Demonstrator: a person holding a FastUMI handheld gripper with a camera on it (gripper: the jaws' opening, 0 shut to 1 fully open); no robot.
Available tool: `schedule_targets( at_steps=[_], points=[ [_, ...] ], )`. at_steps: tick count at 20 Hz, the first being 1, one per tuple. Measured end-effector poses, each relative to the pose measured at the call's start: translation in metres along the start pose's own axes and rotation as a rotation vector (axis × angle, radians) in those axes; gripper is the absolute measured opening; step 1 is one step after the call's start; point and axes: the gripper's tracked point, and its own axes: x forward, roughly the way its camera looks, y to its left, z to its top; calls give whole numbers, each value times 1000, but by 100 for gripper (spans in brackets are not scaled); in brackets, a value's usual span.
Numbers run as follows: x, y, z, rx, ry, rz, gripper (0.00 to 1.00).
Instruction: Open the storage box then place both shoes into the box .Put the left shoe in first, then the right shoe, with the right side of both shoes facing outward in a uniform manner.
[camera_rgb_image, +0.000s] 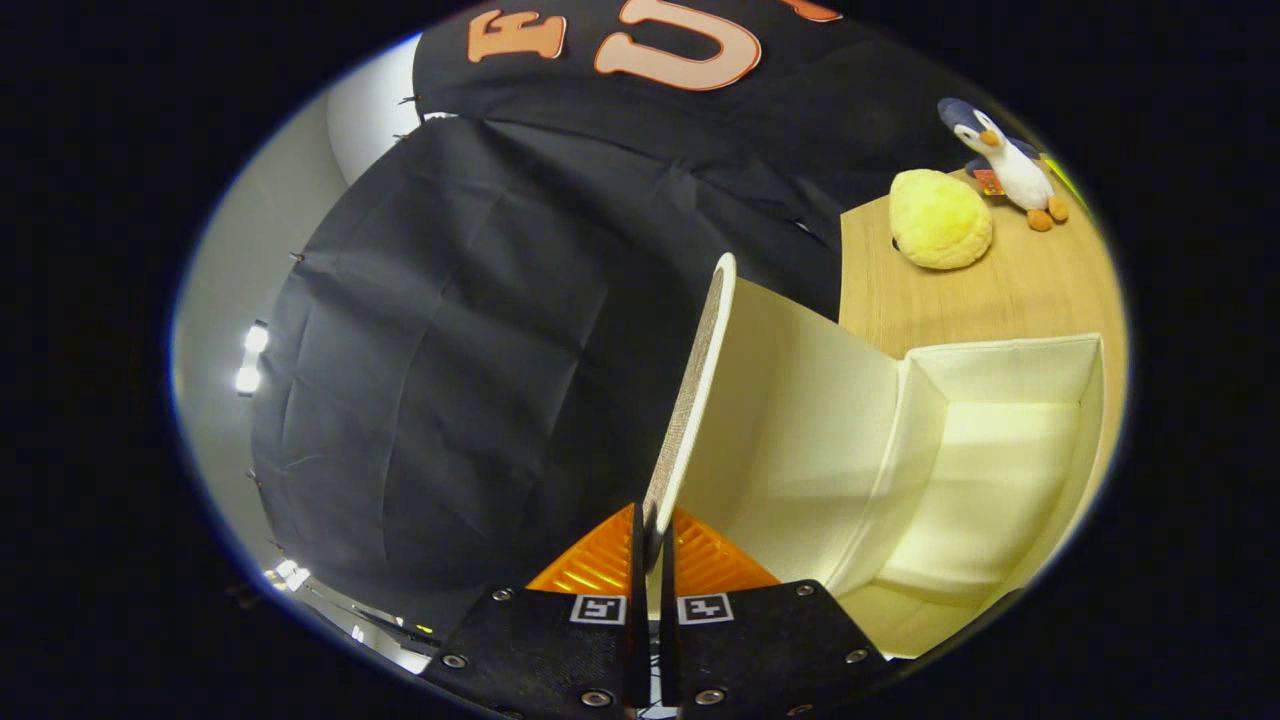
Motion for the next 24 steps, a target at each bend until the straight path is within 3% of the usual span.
schedule_targets(
  at_steps=[6, 13, 15, 16, 18, 22, 24],
  points=[
    [71, -14, -27, -64, 48, -128, 4],
    [58, -19, -40, -16, 71, -228, 5],
    [53, -34, -30, -51, 52, -278, 18],
    [50, -40, -24, -65, 40, -290, 36],
    [36, -46, -18, -90, 21, -296, 53],
    [-9, -75, -12, -207, -31, -359, 80],
    [-35, -91, -4, -264, -66, -394, 86]
  ],
)
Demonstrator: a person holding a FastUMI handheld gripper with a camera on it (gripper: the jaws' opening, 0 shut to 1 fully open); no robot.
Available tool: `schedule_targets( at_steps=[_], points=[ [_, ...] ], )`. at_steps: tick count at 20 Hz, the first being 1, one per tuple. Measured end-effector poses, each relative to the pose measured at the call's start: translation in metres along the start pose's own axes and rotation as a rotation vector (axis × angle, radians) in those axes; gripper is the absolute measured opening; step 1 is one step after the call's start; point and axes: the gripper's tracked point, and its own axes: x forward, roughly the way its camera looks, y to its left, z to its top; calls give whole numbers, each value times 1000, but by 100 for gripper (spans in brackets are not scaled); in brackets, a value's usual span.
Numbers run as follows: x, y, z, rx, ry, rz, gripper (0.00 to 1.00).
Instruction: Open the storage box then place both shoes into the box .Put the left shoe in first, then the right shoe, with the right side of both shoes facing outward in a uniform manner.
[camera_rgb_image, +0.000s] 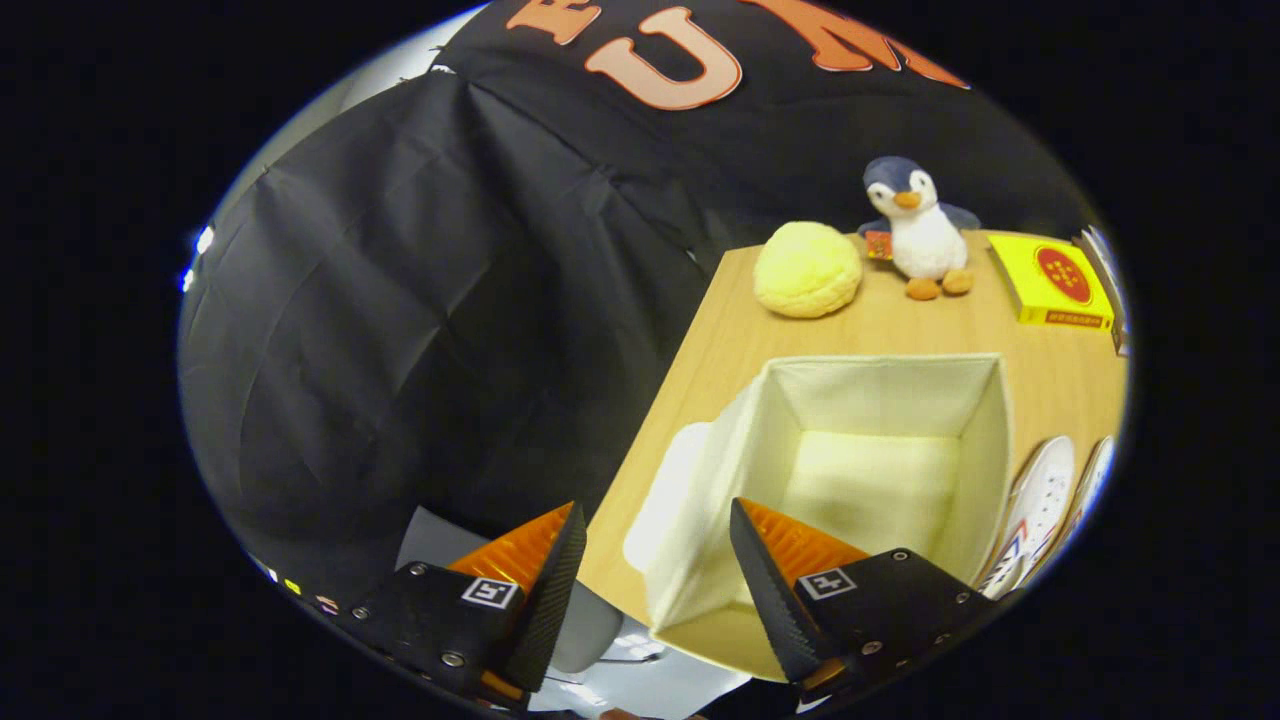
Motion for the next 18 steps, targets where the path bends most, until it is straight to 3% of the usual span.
schedule_targets(
  at_steps=[6, 10, 15, 18],
  points=[
    [-90, -119, -19, 1, -72, -145, 90],
    [-131, -206, -45, -21, -90, -310, 90],
    [-142, -285, -96, -36, -18, -480, 90],
    [-132, -309, -127, -64, 65, -520, 80]
  ],
)
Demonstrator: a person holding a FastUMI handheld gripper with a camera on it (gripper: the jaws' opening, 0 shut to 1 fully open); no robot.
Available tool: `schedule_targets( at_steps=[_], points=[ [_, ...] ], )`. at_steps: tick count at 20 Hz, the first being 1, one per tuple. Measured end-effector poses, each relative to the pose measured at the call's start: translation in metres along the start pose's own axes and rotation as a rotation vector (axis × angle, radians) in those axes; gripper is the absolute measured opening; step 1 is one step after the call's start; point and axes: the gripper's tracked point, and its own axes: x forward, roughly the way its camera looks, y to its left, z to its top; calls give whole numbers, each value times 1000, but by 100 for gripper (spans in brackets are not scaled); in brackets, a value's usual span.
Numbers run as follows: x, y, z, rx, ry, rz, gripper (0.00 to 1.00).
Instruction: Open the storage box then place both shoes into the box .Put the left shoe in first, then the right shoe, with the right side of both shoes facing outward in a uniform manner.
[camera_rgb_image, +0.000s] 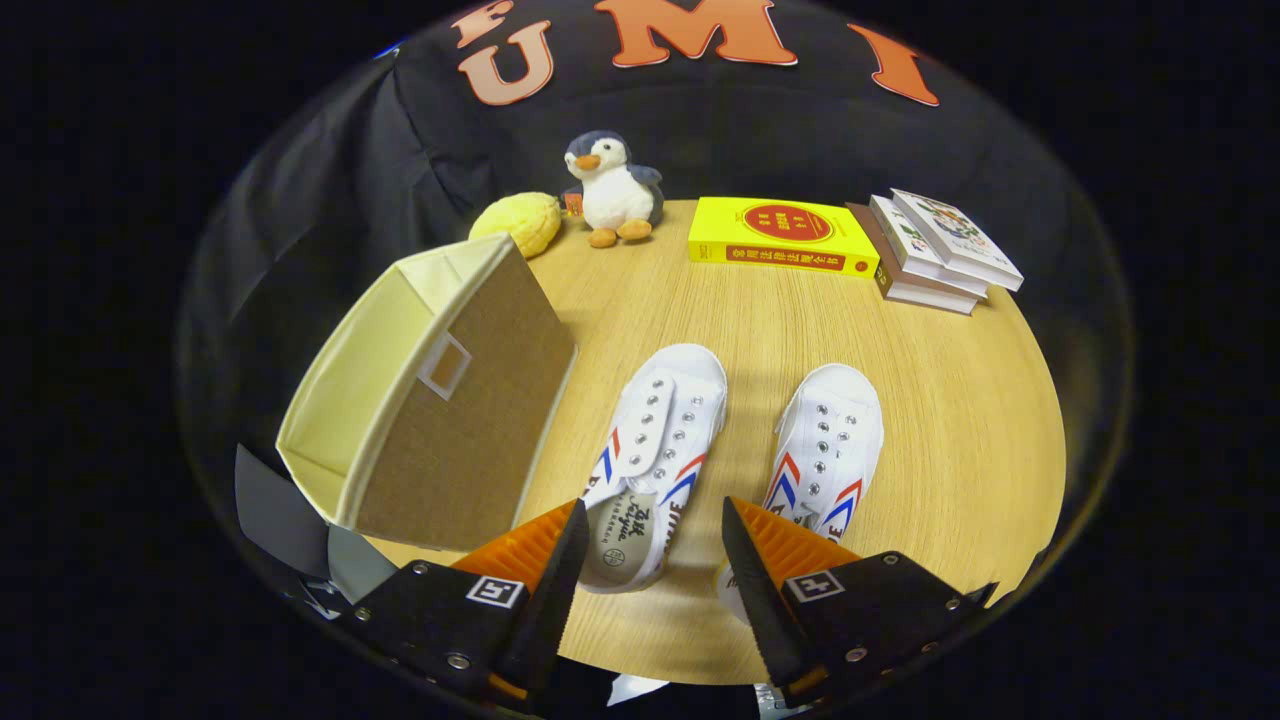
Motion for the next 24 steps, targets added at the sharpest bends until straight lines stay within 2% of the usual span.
schedule_targets(
  at_steps=[4, 8, 10, 15, 17, 18, 22, 24],
  points=[
    [25, -6, -24, -43, 57, -45, 70],
    [51, -13, -26, -52, 67, -108, 57],
    [62, -11, -26, -19, 79, -96, 53],
    [69, -2, -24, 76, 115, 2, 46],
    [69, 3, -24, 121, 105, 42, 29],
    [68, 3, -24, 147, 103, 48, 17],
    [65, -4, -14, 219, 50, 19, 4],
    [60, -4, -4, 245, 4, 25, 3]
  ],
)
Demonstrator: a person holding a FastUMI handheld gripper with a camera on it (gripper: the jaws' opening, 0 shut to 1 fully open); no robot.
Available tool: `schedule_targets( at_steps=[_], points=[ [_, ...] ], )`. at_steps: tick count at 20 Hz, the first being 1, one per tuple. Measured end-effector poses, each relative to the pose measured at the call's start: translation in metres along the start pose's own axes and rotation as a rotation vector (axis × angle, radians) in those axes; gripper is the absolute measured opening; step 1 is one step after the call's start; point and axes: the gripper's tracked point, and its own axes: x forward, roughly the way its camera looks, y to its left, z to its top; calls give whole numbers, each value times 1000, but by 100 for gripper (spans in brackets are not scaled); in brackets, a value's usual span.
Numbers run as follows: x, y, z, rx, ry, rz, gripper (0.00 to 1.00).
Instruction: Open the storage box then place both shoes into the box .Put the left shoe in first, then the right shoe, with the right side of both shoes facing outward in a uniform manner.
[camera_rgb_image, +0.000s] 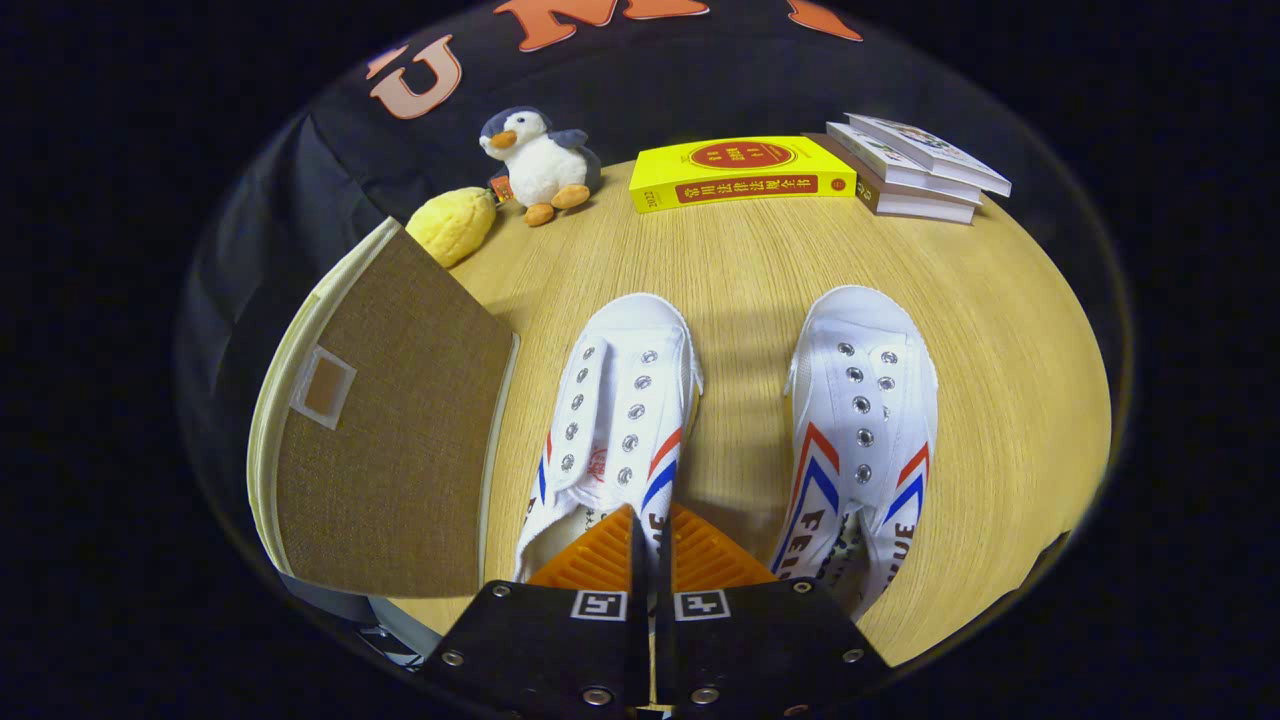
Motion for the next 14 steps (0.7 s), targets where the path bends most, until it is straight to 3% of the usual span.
schedule_targets(
  at_steps=[9, 14],
  points=[
    [-13, 12, 28, -7, -136, 17, 1],
    [-37, 31, 57, -15, -210, 69, 1]
  ],
)
